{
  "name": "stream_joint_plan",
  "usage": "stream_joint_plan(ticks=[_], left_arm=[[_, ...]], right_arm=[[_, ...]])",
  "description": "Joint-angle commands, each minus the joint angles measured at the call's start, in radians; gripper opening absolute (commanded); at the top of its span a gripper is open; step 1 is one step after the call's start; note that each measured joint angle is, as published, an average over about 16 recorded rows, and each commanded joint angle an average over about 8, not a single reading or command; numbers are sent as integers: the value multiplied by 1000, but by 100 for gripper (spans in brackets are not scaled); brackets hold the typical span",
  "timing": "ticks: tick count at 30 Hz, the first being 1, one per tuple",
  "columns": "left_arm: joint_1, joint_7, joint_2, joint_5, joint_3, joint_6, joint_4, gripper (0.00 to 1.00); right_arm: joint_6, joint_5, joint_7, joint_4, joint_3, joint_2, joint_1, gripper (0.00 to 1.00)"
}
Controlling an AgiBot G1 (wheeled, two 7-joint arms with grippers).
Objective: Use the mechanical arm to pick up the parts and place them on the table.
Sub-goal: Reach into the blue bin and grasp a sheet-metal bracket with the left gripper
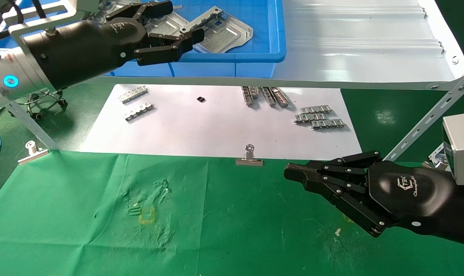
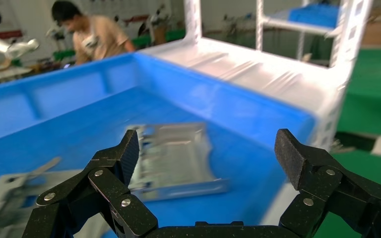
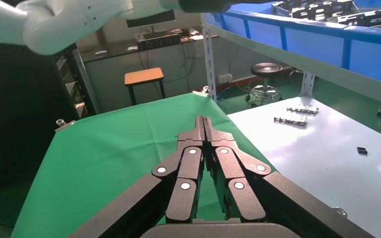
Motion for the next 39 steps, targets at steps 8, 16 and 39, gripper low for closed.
stream_joint_plan(ticks=[8,16,39], left_arm=[[-245,32,73,150,87,-3,314,100],[-400,96,127,259,148,-67,525,100],[-485,95,207,324,183,-221,737,0]], right_arm=[[0,0,0,0,0,0,0,0],[0,0,0,0,0,0,0,0],[0,0,0,0,0,0,0,0]])
